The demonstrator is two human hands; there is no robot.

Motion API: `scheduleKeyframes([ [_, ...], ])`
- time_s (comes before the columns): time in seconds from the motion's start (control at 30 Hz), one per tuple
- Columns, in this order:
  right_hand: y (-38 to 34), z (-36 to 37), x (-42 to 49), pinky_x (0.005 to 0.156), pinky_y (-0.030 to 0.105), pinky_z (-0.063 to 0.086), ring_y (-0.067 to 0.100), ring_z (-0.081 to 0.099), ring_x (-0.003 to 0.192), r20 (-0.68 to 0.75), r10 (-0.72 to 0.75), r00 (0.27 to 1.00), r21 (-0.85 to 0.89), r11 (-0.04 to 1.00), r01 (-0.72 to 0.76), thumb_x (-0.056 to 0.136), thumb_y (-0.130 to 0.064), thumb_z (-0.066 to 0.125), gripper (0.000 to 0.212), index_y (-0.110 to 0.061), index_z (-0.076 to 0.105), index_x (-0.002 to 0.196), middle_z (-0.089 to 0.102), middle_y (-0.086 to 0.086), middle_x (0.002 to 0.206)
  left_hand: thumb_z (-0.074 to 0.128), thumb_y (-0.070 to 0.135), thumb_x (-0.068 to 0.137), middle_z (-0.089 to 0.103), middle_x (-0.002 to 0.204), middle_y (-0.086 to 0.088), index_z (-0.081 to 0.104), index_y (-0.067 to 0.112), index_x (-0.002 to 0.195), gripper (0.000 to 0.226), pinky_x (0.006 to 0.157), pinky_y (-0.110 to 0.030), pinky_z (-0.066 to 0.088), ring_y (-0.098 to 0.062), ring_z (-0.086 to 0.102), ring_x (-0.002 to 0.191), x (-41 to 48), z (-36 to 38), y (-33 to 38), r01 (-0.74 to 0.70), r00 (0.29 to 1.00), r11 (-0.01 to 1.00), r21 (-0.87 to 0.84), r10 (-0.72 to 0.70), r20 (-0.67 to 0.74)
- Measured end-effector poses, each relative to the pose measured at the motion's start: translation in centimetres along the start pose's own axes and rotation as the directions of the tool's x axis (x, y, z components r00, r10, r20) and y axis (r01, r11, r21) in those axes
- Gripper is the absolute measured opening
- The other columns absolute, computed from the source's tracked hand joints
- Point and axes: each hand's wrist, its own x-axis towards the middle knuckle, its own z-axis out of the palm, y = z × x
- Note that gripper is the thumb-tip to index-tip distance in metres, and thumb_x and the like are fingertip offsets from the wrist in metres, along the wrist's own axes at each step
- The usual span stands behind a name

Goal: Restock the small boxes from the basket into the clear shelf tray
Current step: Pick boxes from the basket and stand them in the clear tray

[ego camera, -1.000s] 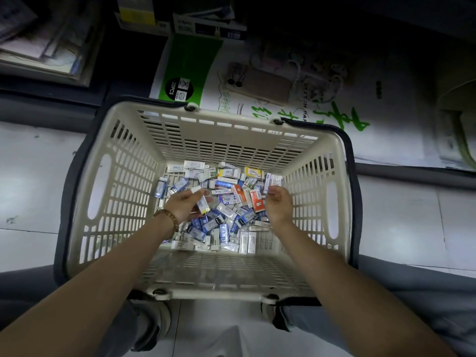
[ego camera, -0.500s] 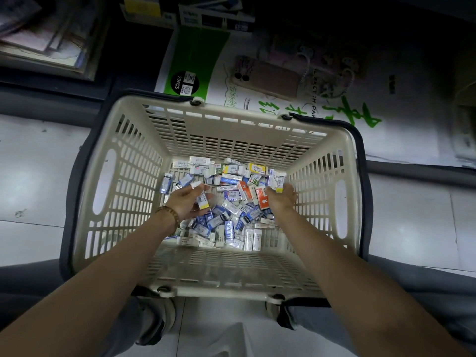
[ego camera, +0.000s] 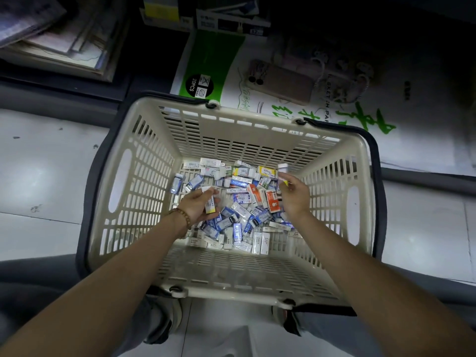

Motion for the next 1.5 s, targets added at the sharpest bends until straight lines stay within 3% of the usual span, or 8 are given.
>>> scheduleKeyframes([
  [0.1,-2.9,1.7,-2.6,0.066,0.015,0.052,0.013,0.066,0.083,0.238,-0.109,0.965,0.027,0.994,0.106,0.092,-0.005,0.055,0.013,-0.014,0.061,0.100,0.066,0.010,0.113,0.052,0.038,0.092,0.070,0.083,-0.004,0.064,0.010,0.094,0.030,0.052,-0.022,0.055,-0.013,0.068,0.066,-0.2,0.2,0.5,0.038,0.998,0.996,-0.081,-0.033,0.054],
  [0.27,-4.4,6.2,-5.4,0.071,0.027,0.058,0.014,0.065,0.062,0.569,0.061,0.820,0.076,0.989,-0.126,0.088,-0.005,0.061,0.018,-0.002,0.054,0.105,0.064,0.021,0.108,0.061,0.037,0.086,0.066,0.096,-0.012,0.061,0.012,0.086,0.026,0.051,-0.022,0.055,-0.015,0.068,0.069,-0.3,-0.6,0.5,-0.018,1.000,0.999,-0.029,0.018,0.005],
  [0.47,-3.2,5.1,-0.7,0.085,0.028,0.049,0.021,0.058,0.101,0.064,0.079,0.995,-0.067,0.995,-0.075,0.087,-0.020,0.066,0.030,-0.010,0.056,0.113,0.058,0.010,0.119,0.060,0.024,0.088,0.065,0.100,-0.015,0.059,0.006,0.100,0.022,0.053,-0.027,0.058,-0.020,0.065,0.073,0.3,-2.8,0.6,0.021,0.989,0.990,-0.138,-0.041,-0.140],
  [0.73,-2.3,6.9,2.1,0.073,0.025,0.040,0.020,0.054,0.085,0.092,0.063,0.994,-0.347,0.937,-0.028,0.085,-0.024,0.069,0.026,-0.006,0.061,0.101,0.055,0.004,0.100,0.057,0.021,0.091,0.072,0.076,-0.007,0.061,0.005,0.092,0.017,0.059,-0.030,0.059,-0.020,0.068,0.073,1.1,-1.9,0.5,0.013,0.996,0.984,-0.180,-0.028,-0.084],
  [0.83,-2.1,6.1,2.1,0.066,0.025,0.035,0.019,0.048,0.073,0.064,0.079,0.995,-0.287,0.956,-0.058,0.088,-0.020,0.065,0.022,-0.012,0.050,0.074,0.052,0.001,0.070,0.056,0.021,0.092,0.073,0.070,-0.005,0.063,0.007,0.085,0.016,0.061,-0.032,0.059,-0.018,0.070,0.064,1.4,-2.0,0.5,0.020,0.998,0.984,-0.178,-0.031,-0.057],
  [0.93,-2.7,4.1,1.7,0.073,0.025,0.040,0.017,0.053,0.082,0.038,0.196,0.980,-0.072,0.979,-0.193,0.094,-0.022,0.056,0.013,-0.012,0.065,0.094,0.063,0.007,0.093,0.058,0.018,0.091,0.072,0.064,-0.005,0.061,0.007,0.085,0.013,0.051,-0.028,0.058,-0.016,0.069,0.057,1.2,-1.9,0.7,0.025,0.998,0.982,-0.187,-0.035,-0.048],
  [1.23,-10.3,-1.3,-3.0,0.066,0.019,0.053,0.009,0.067,0.080,0.489,-0.012,0.872,0.295,0.943,-0.153,0.092,-0.021,0.056,0.015,-0.013,0.063,0.102,0.071,0.002,0.097,0.048,0.046,0.091,0.068,0.093,-0.014,0.062,0.010,0.094,0.038,0.064,-0.031,0.060,-0.024,0.067,0.081,-3.1,1.6,4.9,-0.098,0.991,0.980,-0.173,0.112,0.071],
  [1.5,-22.0,-7.0,-9.3,0.063,0.017,0.054,0.008,0.067,0.069,0.516,-0.256,0.817,0.274,0.953,0.125,0.090,-0.017,0.060,0.017,-0.008,0.064,0.103,0.072,0.006,0.091,0.040,0.058,0.088,0.068,0.100,-0.013,0.062,0.011,0.103,0.054,0.054,-0.029,0.057,-0.025,0.067,0.086,-13.0,2.9,15.2,-0.297,0.934,0.951,-0.082,0.307,0.181],
])
